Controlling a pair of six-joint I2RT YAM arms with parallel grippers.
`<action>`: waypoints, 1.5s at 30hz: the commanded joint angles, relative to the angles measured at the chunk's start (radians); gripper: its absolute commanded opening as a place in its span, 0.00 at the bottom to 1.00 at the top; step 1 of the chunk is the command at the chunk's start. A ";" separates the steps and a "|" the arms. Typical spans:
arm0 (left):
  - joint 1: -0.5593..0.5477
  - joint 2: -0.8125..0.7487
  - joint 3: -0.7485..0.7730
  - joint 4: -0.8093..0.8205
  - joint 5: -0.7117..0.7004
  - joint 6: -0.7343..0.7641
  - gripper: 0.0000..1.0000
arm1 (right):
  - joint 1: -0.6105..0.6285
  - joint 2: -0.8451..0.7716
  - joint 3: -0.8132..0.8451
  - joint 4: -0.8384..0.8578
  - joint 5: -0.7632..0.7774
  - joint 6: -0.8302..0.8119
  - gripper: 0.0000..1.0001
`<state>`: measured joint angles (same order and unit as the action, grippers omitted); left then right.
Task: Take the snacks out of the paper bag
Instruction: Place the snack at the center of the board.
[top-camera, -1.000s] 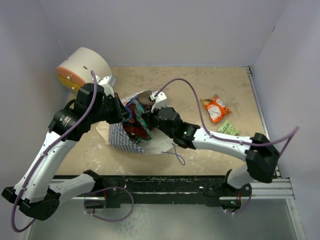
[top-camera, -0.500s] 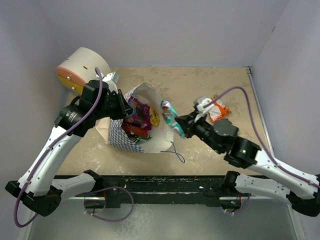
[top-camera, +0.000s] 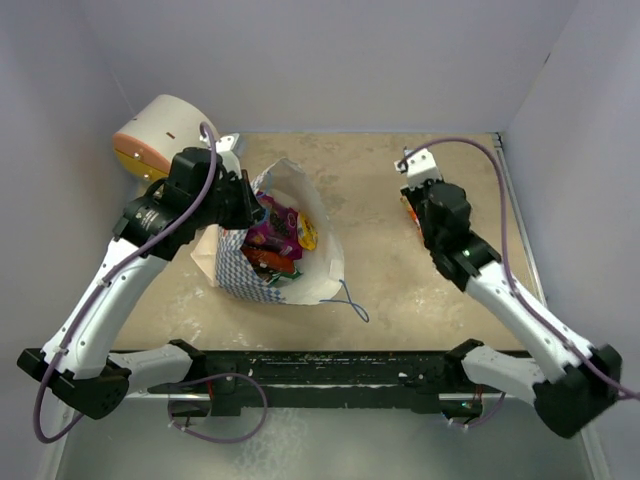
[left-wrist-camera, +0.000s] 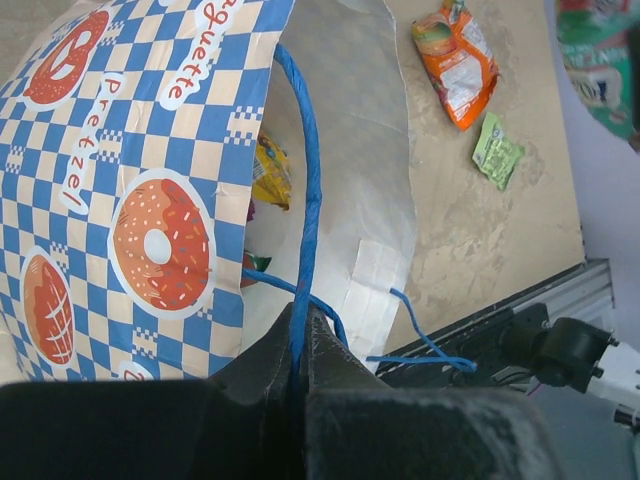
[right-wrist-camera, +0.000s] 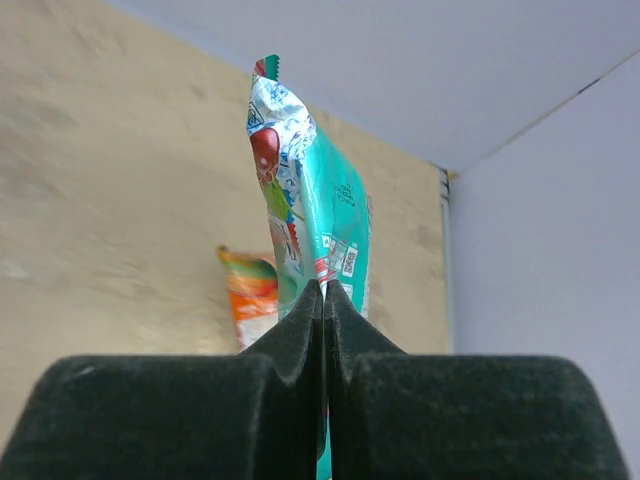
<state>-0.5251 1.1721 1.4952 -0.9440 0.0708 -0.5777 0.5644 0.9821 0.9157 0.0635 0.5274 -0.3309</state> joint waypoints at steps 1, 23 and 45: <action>-0.001 -0.022 0.034 0.007 0.010 0.071 0.00 | -0.154 0.181 0.008 0.182 -0.072 -0.181 0.00; 0.000 0.071 0.124 -0.061 -0.031 0.174 0.00 | -0.347 0.632 -0.010 0.329 -0.247 -0.346 0.00; 0.006 0.109 0.133 -0.091 0.033 0.194 0.00 | -0.290 0.675 -0.106 0.240 -0.320 -0.185 0.00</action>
<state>-0.5240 1.2865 1.5867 -1.0374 0.0658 -0.4210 0.2481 1.6711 0.8455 0.3347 0.2184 -0.5407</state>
